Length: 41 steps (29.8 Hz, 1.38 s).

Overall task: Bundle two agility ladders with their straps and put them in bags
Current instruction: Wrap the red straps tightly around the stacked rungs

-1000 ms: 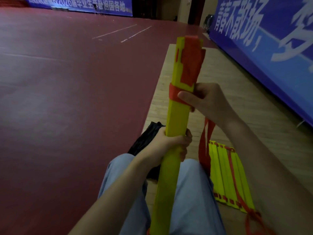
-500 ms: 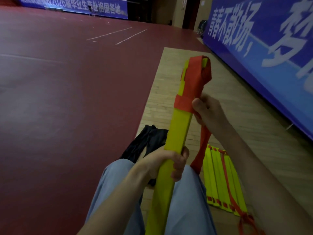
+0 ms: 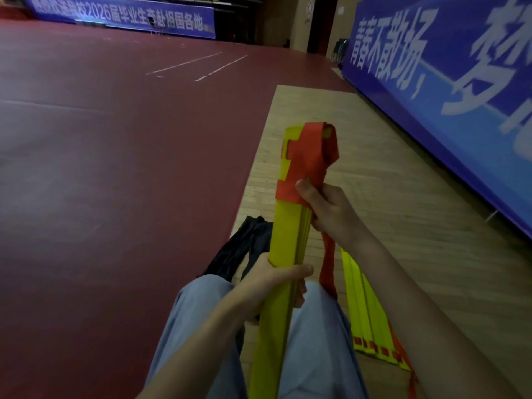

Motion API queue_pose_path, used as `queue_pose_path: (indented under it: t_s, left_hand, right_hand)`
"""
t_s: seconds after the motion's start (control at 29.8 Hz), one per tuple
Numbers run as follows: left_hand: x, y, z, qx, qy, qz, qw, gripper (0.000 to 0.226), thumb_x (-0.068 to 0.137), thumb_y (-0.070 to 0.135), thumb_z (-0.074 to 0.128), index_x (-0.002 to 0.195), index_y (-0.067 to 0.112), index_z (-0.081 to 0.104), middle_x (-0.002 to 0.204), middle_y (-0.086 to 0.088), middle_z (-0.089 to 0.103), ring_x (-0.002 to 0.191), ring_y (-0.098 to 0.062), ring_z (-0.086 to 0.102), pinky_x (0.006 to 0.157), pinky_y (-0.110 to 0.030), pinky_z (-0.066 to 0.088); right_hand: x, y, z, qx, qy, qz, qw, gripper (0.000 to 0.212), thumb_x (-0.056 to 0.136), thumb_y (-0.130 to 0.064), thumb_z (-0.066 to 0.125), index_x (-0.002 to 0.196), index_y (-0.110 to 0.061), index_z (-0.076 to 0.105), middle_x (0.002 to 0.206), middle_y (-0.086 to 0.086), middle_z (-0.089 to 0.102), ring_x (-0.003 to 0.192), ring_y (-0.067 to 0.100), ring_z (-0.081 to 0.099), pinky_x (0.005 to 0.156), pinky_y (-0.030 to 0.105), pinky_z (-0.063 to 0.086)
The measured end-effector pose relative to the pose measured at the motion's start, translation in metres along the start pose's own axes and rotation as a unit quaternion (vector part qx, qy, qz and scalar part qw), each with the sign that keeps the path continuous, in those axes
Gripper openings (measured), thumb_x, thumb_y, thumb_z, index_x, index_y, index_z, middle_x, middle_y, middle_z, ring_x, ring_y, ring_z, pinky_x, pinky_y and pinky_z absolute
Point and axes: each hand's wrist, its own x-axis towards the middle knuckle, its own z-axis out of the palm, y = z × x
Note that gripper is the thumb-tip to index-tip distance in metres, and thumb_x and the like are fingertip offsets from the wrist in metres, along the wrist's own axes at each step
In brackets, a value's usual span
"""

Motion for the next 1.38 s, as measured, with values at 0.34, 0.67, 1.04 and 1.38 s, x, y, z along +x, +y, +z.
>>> queue_pose_path:
  t_s: [0.34,0.67,1.04,1.38]
  left_hand:
    - [0.006,-0.006,-0.008,0.004,-0.073,-0.001,0.997,0.034,0.057,0.038,0.077,0.087,0.021,0.076,0.093,-0.002,0.074,0.090,-0.018,0.069,0.076,-0.029,0.055]
    - [0.048,0.149,-0.007,0.089,0.090,0.241,0.962,0.045,0.095,0.047,0.035,0.136,0.029,0.036,0.122,0.007,0.051,0.116,-0.017,0.051,0.098,-0.042,0.042]
    - [0.053,0.146,-0.007,0.069,0.043,0.252,0.964,0.012,0.088,0.019,0.058,0.080,0.016,0.066,0.082,0.003,0.065,0.075,-0.006,0.062,0.068,-0.025,0.054]
    - [0.058,0.136,0.004,-0.006,0.189,0.274,0.943,0.026,0.087,0.010,0.060,0.065,0.022,0.064,0.070,0.005,0.062,0.068,-0.007,0.058,0.066,-0.022,0.050]
  right_hand:
    - [-0.002,-0.002,0.011,-0.003,0.007,0.020,1.000,0.036,0.097,-0.026,0.039,0.064,-0.014,0.047,0.036,-0.011,0.045,0.036,-0.001,0.045,0.041,0.009,0.033]
    - [-0.005,-0.008,0.021,0.037,-0.032,0.058,0.997,0.030,0.094,-0.035,0.041,0.080,-0.017,0.061,0.067,0.001,0.063,0.064,0.011,0.063,0.065,0.027,0.052]
    - [-0.011,-0.014,0.021,0.096,-0.093,0.095,0.986,0.035,0.093,-0.034,0.040,0.086,-0.008,0.062,0.066,0.001,0.069,0.051,0.004,0.063,0.046,0.014,0.046]
    - [-0.013,-0.006,0.020,0.136,-0.090,0.091,0.982,0.033,0.092,-0.034,0.039,0.094,-0.008,0.060,0.068,0.000,0.071,0.060,0.009,0.067,0.051,0.018,0.050]
